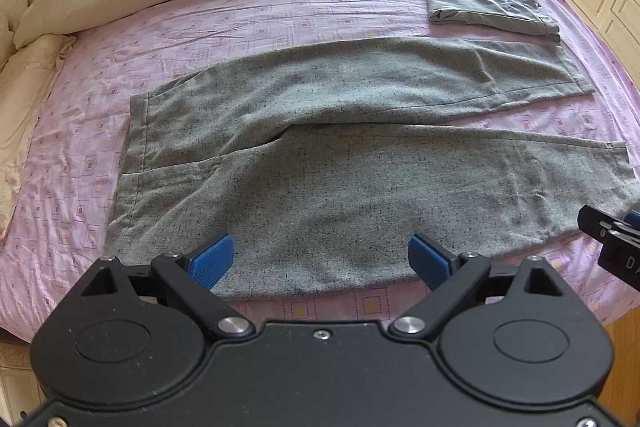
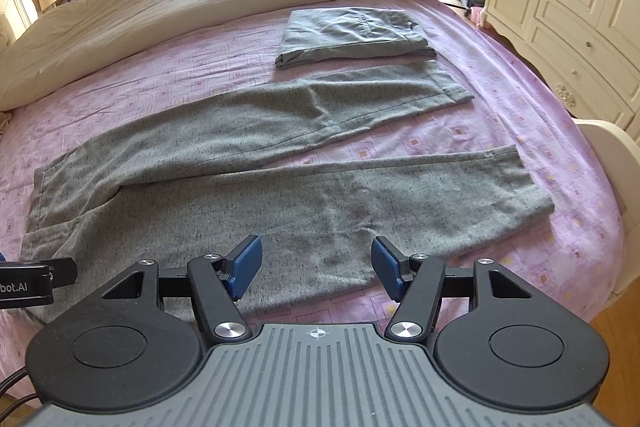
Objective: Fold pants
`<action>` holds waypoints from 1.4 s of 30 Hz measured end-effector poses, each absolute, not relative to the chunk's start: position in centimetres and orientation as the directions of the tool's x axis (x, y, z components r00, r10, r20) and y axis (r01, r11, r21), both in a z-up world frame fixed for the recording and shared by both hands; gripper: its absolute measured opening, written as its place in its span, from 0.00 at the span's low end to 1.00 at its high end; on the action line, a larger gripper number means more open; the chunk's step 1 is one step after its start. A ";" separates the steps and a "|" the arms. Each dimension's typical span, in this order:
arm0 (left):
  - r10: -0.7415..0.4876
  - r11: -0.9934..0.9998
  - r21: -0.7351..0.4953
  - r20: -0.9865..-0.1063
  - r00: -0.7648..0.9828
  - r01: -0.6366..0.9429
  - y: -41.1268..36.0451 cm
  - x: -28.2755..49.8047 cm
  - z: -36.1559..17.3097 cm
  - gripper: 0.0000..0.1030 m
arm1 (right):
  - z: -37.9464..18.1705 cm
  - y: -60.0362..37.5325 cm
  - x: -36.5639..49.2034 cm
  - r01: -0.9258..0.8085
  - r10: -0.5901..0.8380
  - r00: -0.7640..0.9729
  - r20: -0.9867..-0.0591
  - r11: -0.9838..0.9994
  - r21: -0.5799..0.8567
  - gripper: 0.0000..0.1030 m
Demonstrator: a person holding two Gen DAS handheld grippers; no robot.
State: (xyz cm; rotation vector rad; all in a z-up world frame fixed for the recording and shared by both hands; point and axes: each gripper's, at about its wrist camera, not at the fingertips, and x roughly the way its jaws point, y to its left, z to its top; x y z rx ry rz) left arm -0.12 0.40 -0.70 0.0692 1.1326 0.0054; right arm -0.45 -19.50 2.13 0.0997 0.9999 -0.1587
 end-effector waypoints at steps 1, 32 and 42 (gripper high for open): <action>0.040 0.998 0.058 -0.905 0.423 0.029 0.4 -0.1 -0.7 0.92 | 2.1 -19.5 -0.4 0.177 -0.086 0.529 -0.844 0.984 0.011 0.57; 0.051 0.997 0.068 -0.907 0.418 0.027 0.3 -0.4 -1.0 0.92 | 2.0 -19.4 -0.5 0.174 -0.085 0.524 -0.848 0.985 0.009 0.57; 0.055 0.997 0.075 -0.907 0.417 0.031 0.2 -0.4 -0.9 0.92 | 2.0 -19.4 -0.4 0.174 -0.085 0.522 -0.849 0.985 0.009 0.57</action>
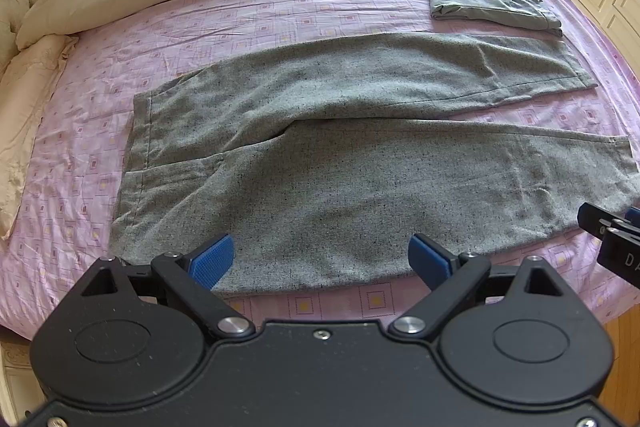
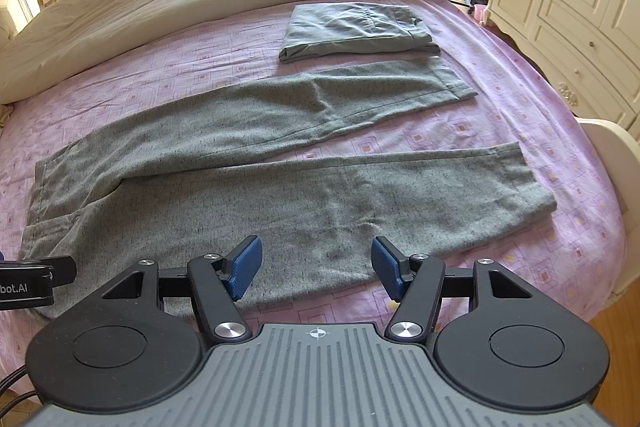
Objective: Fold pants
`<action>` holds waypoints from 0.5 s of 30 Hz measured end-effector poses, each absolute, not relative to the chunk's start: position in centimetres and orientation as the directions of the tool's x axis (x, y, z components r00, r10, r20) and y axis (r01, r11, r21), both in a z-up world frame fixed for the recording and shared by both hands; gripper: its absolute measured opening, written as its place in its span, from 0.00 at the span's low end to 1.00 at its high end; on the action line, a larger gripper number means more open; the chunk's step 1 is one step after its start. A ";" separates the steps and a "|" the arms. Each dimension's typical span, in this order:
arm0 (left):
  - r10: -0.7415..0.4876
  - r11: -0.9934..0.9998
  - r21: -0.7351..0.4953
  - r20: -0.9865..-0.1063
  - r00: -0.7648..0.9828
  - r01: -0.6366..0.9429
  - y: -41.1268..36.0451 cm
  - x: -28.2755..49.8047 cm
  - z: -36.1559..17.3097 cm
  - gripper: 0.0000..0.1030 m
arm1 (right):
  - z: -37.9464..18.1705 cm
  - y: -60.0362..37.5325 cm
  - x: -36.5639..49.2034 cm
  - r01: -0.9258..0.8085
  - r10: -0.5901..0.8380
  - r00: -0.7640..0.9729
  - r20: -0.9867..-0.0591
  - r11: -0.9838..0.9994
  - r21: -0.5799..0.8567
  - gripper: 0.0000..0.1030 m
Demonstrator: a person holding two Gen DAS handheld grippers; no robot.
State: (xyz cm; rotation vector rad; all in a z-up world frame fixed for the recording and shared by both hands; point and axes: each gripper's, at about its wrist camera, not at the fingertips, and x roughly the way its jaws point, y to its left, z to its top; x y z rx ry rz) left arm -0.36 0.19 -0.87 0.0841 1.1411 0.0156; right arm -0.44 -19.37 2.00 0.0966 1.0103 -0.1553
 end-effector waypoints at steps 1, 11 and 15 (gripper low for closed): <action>0.056 0.997 0.076 -0.908 0.416 0.031 0.2 -0.3 -0.8 0.92 | 2.0 -19.4 -0.4 0.174 -0.085 0.522 -0.849 0.985 0.009 0.57; 0.058 0.997 0.077 -0.909 0.412 0.031 0.2 -0.2 -0.9 0.92 | 2.0 -19.1 -0.3 0.167 -0.079 0.521 -0.850 0.986 0.010 0.57; 0.058 0.997 0.075 -0.910 0.410 0.027 0.4 -0.2 -0.9 0.92 | 1.9 -18.9 -0.1 0.159 -0.077 0.520 -0.851 0.987 0.008 0.57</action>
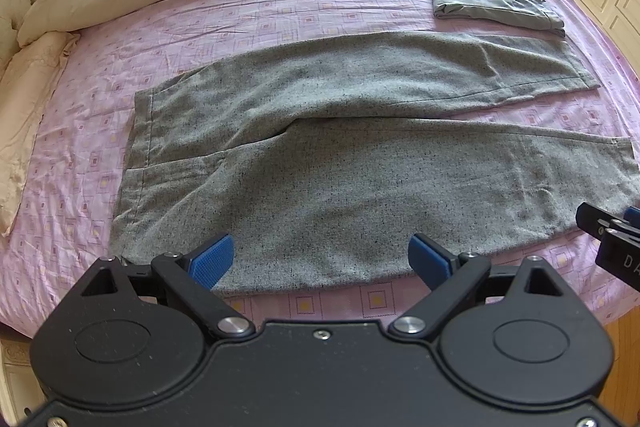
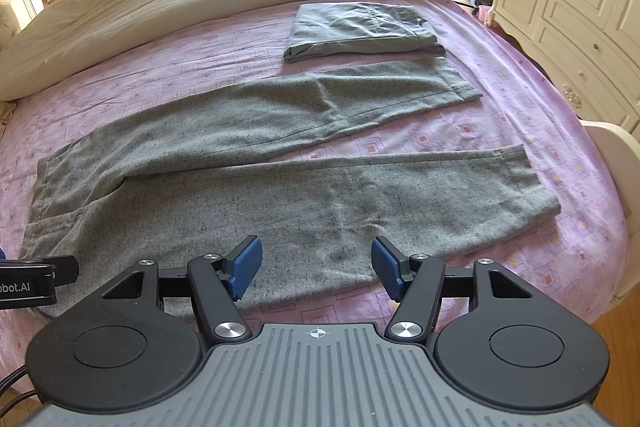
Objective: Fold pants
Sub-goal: 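Move both open tools over the trousers toward the waistband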
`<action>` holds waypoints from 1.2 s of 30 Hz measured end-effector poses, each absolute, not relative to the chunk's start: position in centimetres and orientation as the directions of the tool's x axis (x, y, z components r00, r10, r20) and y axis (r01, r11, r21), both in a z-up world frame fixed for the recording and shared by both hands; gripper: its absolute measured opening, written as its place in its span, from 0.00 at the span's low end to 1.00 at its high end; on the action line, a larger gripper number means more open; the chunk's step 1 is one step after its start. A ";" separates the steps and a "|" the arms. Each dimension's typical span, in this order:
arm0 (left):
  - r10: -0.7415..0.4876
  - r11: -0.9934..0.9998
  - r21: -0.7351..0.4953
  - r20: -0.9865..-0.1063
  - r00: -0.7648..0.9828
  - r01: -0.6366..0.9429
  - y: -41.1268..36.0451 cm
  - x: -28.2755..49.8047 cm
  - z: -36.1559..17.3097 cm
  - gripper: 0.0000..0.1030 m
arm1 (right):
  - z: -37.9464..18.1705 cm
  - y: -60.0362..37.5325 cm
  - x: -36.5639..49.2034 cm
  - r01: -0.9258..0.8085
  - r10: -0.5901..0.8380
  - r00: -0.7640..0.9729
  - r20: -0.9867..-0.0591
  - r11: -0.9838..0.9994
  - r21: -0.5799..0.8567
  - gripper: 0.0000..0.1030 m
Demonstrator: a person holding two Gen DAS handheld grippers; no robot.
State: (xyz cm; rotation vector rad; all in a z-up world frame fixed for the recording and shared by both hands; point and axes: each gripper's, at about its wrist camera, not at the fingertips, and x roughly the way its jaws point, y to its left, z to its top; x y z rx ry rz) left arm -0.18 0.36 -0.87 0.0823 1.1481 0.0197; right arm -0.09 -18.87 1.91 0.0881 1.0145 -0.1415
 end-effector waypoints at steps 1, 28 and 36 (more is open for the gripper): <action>0.058 0.997 0.075 -0.910 0.410 0.026 0.4 -0.2 -0.9 0.92 | 1.9 -18.9 0.0 0.156 -0.075 0.520 -0.851 0.988 0.009 0.57; 0.106 0.994 0.102 -0.943 0.316 -0.031 4.2 0.3 -3.8 0.82 | -2.5 -17.1 1.7 0.111 -0.044 0.457 -0.889 0.994 0.008 0.44; 0.040 0.997 0.058 -0.942 0.334 0.044 3.0 5.2 -5.2 0.80 | -3.5 -19.7 3.9 0.204 -0.118 0.397 -0.910 0.978 -0.038 0.44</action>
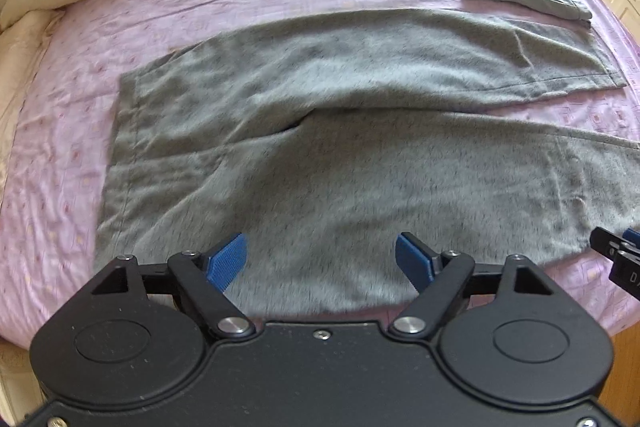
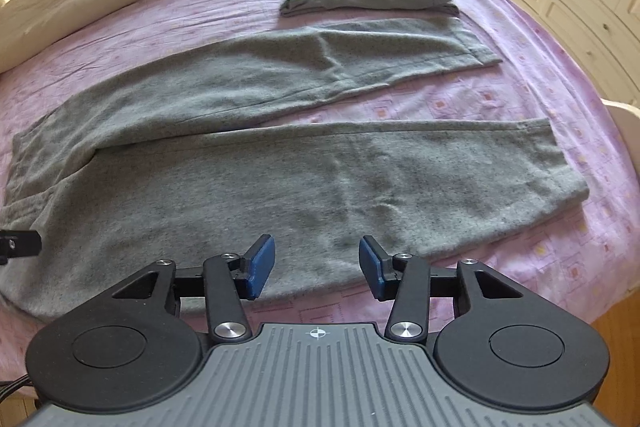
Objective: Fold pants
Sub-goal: 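Move both open tools over the trousers toward the waistband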
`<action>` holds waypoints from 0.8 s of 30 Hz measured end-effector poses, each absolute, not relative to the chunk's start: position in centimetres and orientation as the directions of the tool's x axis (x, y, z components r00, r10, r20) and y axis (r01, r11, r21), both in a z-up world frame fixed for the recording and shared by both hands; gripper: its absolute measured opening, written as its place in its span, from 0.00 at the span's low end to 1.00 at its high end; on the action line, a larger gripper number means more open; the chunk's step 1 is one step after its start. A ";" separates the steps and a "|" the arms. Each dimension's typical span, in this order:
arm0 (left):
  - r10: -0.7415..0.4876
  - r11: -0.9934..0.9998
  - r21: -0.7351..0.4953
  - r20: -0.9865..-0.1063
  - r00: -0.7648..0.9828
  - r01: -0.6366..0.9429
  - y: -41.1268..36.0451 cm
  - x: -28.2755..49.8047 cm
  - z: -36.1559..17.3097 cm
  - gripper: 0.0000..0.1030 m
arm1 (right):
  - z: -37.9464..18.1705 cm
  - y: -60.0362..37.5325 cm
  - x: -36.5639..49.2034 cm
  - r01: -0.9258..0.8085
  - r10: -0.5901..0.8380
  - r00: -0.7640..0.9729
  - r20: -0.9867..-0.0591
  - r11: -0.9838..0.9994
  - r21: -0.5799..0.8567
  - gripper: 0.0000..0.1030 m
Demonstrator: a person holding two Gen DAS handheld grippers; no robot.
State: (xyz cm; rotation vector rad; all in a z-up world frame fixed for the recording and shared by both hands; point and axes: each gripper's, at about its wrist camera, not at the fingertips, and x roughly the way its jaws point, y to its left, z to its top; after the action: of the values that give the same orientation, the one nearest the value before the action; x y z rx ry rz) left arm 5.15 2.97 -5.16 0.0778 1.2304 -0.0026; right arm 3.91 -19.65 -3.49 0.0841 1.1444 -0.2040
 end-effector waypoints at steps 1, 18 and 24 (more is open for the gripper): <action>0.034 0.996 0.058 -0.942 0.333 0.062 2.7 5.7 -5.5 0.80 | -3.8 -20.2 4.1 0.223 -0.136 0.387 -0.912 0.973 -0.051 0.44; 0.112 0.984 0.143 -0.961 0.255 0.106 -0.7 8.7 -8.5 0.80 | -6.0 -31.6 7.4 0.342 -0.241 0.313 -0.919 0.931 -0.127 0.44; 0.151 0.986 0.162 -0.957 0.248 0.025 -2.6 9.6 -8.4 0.80 | -7.1 -35.7 9.8 0.310 -0.226 0.312 -0.923 0.942 -0.126 0.44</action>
State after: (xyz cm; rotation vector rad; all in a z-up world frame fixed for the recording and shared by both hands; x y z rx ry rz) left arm 9.62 -2.57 -8.37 0.1549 1.3192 0.0869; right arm 9.77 -35.73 -7.10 0.0803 1.2034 -0.3540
